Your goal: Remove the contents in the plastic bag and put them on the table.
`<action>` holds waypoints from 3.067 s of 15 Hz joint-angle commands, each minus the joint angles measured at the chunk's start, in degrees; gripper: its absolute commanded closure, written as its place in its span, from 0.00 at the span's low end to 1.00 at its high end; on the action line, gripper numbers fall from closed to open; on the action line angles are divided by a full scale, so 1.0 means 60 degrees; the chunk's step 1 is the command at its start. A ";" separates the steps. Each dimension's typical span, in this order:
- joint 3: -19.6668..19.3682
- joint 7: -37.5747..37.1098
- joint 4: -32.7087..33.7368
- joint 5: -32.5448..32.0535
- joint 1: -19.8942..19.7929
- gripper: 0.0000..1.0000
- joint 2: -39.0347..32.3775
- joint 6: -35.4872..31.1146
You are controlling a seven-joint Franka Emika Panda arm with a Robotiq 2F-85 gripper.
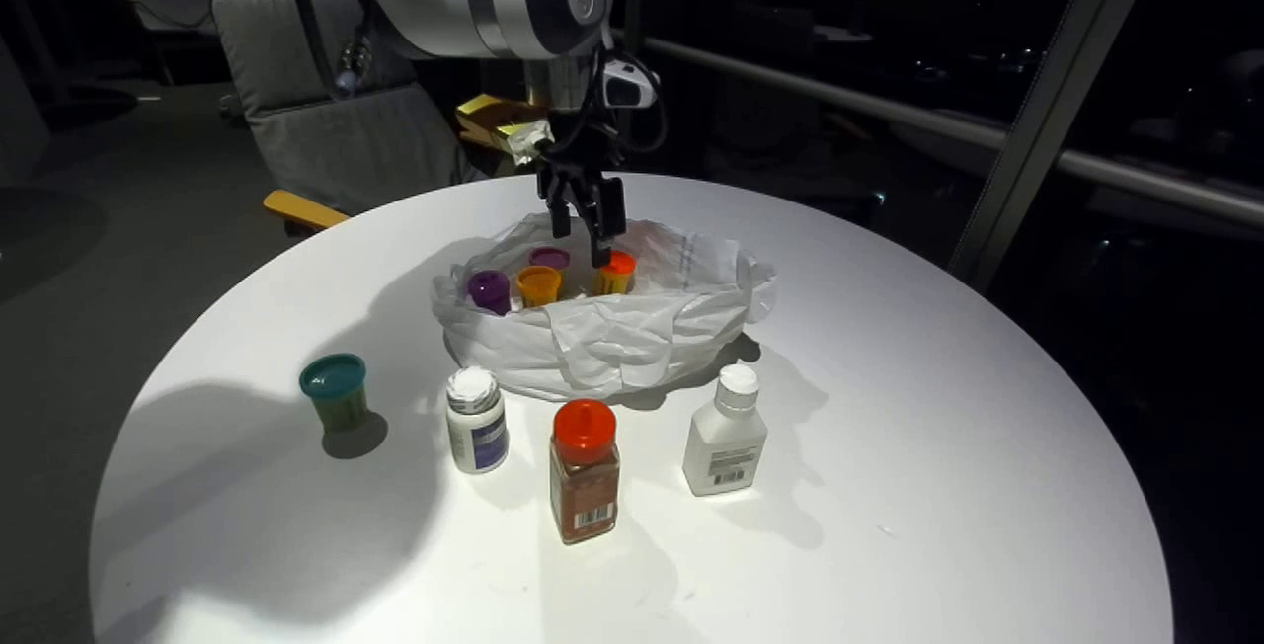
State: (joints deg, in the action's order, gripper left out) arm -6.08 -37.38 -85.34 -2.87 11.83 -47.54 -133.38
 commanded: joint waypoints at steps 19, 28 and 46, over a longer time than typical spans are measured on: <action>0.0104 -0.0859 0.3917 0.0408 -0.0652 0.34 -0.2500 0.1642; -0.0129 -0.1013 0.2001 0.0606 -0.0704 0.71 -0.1122 0.1009; -0.0363 -0.0615 -0.6063 -0.2945 0.1891 0.71 0.4677 -0.3090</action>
State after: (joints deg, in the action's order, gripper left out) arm -7.77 -39.68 -112.03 -15.24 18.84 -27.51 -150.82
